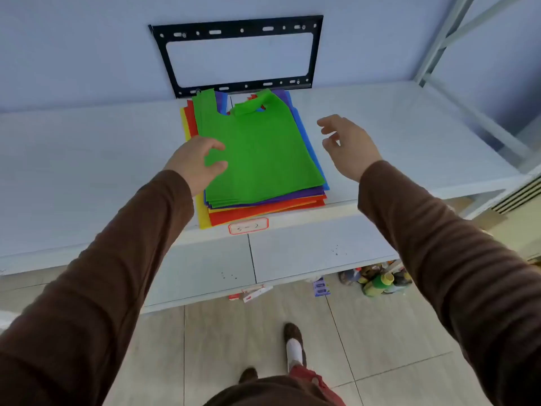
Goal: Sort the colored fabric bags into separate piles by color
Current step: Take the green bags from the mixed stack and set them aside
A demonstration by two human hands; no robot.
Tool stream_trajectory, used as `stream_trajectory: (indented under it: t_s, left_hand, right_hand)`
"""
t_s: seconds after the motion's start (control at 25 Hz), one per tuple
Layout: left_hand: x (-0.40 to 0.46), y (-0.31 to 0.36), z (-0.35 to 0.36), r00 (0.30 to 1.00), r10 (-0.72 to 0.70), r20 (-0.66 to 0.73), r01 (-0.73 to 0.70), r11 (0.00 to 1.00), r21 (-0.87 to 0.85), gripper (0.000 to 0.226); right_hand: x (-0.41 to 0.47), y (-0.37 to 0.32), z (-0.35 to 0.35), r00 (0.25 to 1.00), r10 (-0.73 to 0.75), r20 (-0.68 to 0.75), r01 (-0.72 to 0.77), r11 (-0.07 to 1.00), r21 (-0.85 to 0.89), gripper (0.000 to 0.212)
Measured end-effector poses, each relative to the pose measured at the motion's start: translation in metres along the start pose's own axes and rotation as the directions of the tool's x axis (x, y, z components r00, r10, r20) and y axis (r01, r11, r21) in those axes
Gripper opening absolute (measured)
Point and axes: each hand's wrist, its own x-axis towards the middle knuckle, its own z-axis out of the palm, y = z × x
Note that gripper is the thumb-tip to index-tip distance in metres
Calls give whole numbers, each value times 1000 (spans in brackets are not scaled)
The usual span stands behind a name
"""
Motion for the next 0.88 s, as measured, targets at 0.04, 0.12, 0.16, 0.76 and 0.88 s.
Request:
stream_trajectory:
  t_s: [0.04, 0.12, 0.16, 0.76, 0.88]
  left_hand:
    - [6, 1, 1, 1000, -8, -1, 8, 1000, 7, 37]
    - [29, 2, 4, 999, -50, -17, 50, 998, 26, 38]
    - [37, 4, 5, 997, -73, -15, 73, 997, 38, 38]
    - [104, -31, 44, 960, -254, 118, 242, 964, 109, 51]
    - [107, -38, 46, 961, -245, 132, 224, 962, 155, 54]
  right_hand:
    - [10, 3, 2, 1000, 6, 16, -6, 1000, 5, 39]
    - [40, 16, 5, 999, 12, 53, -13, 1000, 16, 40]
    - [52, 20, 10, 995, 14, 95, -16, 1000, 13, 40]
    - [135, 55, 82, 950, 98, 297, -160, 969, 190, 51]
    - [145, 52, 88, 943, 114, 312, -186, 959, 212, 57]
